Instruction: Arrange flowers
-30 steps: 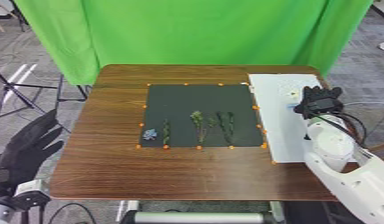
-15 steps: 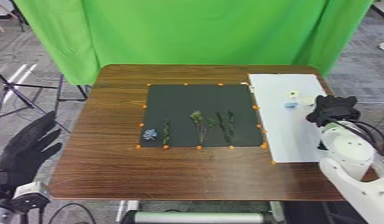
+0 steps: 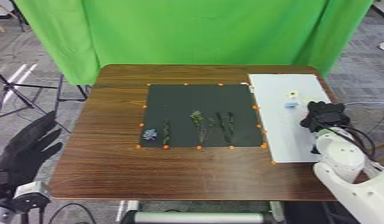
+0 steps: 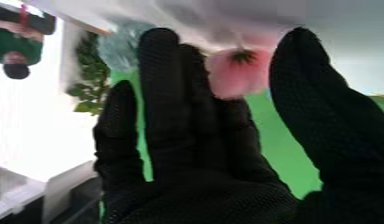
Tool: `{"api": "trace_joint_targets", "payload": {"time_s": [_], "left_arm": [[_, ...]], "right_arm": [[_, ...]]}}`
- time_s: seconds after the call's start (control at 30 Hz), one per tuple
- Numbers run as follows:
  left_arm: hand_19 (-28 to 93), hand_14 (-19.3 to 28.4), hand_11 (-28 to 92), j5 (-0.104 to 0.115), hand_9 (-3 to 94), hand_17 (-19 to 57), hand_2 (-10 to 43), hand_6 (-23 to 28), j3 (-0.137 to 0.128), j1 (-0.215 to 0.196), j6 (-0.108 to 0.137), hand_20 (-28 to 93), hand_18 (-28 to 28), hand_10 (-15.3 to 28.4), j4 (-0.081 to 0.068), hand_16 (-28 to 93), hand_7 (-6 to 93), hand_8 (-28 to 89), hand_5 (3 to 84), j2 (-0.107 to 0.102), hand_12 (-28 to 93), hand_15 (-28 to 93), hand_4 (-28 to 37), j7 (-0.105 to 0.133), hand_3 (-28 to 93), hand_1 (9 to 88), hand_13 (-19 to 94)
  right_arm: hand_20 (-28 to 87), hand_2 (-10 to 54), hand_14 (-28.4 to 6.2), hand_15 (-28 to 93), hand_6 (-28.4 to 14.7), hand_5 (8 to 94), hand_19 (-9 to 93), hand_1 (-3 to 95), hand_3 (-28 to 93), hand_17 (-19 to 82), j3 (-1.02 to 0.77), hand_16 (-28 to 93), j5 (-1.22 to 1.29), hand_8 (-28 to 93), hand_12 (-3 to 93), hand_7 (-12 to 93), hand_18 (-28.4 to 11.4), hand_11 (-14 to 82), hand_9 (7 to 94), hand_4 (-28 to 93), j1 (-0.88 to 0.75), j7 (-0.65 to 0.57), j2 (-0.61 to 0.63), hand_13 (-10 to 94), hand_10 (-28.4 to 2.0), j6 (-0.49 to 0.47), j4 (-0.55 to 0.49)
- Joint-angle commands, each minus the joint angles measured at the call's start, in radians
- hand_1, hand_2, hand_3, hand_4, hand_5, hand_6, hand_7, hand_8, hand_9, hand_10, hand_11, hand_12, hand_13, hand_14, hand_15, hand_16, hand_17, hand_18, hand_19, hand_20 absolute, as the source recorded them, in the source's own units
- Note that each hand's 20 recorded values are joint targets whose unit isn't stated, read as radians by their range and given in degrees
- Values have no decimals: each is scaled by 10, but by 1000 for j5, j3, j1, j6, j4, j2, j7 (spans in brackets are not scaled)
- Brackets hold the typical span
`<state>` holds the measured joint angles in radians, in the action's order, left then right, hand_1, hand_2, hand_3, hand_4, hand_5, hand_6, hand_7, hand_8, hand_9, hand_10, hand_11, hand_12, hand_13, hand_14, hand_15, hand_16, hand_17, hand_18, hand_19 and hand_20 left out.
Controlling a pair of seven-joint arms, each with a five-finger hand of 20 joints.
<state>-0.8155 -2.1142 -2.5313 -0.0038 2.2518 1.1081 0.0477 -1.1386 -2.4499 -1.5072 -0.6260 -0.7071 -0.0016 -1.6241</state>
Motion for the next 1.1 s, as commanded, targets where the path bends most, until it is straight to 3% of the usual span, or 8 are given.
{"api": "trace_joint_targets", "payload": {"time_s": [0.03, 0.17, 0.43, 0.53, 0.63, 0.77, 0.9, 1.1], "left_arm": [[326, 107, 83, -2, 154, -123, -32, 3, -3, -7, 10, 104, 167, 79, 7, 95, 177, -94, 209, 5, 222, 120, -264, -4, 687, 244, 109], [326, 106, 82, -2, 154, -123, -31, 3, -6, -6, 9, 104, 167, 78, 7, 95, 177, -94, 210, 5, 220, 120, -264, -5, 687, 244, 110], [326, 106, 85, -4, 154, -122, -31, 4, -10, -5, 6, 104, 167, 79, 4, 95, 176, -95, 210, -2, 220, 119, -263, -5, 687, 245, 109], [326, 106, 85, 4, 154, -123, -32, 4, -9, -19, 23, 104, 167, 79, 2, 95, 176, -94, 210, 8, 219, 119, -264, -10, 688, 244, 109], [326, 106, 86, 1, 154, -122, -33, 4, -5, -21, 15, 104, 167, 79, 1, 95, 176, -94, 210, 8, 219, 119, -263, -14, 690, 244, 109], [326, 105, 85, -3, 154, -123, -33, 3, -4, -19, 4, 104, 167, 79, 2, 95, 178, -94, 210, 9, 219, 119, -264, -18, 690, 244, 109], [326, 106, 84, 5, 152, -123, -34, 3, -2, -25, 21, 105, 166, 78, -4, 95, 178, -95, 209, 16, 220, 118, -265, -20, 691, 243, 108], [325, 105, 82, 6, 152, -123, -35, 4, -1, -25, 23, 104, 166, 78, -3, 96, 177, -95, 208, 14, 221, 117, -266, -13, 691, 243, 108]], "right_arm": [[496, -88, -21, 513, 19, 583, 794, 478, 810, 281, 16, 354, -63, -16, 480, 517, -194, 221, 774, -281, -13, 44, 5, 748, -60, 181, 24], [511, -93, -23, 545, 25, 672, 818, 493, 834, 311, -1, 347, -65, -12, 519, 522, -199, 226, 853, -282, -18, 55, -1, 799, -52, 193, -8], [518, -95, -25, 552, 22, 692, 825, 487, 849, 317, 37, 353, -63, -22, 528, 520, -201, 223, 867, -271, 54, 84, -30, 808, -53, 272, -100], [519, -95, -25, 554, 22, 693, 825, 487, 848, 317, 99, 352, -57, -23, 530, 518, -202, 222, 868, -269, 126, 113, -61, 809, -54, 303, -123], [520, -95, -25, 555, 21, 695, 826, 487, 848, 317, 184, 352, -58, -22, 530, 518, -202, 221, 870, -267, 209, 148, -105, 809, -55, 324, -133], [521, -95, -25, 556, 21, 698, 827, 487, 845, 317, 321, 351, -55, -22, 532, 515, -202, 220, 871, -264, 334, 203, -191, 809, -56, 329, -99], [522, -95, -25, 558, 20, 697, 828, 487, 845, 318, 446, 351, -68, -19, 534, 516, -202, 219, 871, -264, 436, 261, -280, 809, -55, 306, -39], [522, -95, -24, 559, 20, 697, 828, 487, 845, 317, 587, 353, -92, -21, 534, 517, -201, 219, 871, -264, 533, 296, -380, 808, -56, 276, 63]]}}
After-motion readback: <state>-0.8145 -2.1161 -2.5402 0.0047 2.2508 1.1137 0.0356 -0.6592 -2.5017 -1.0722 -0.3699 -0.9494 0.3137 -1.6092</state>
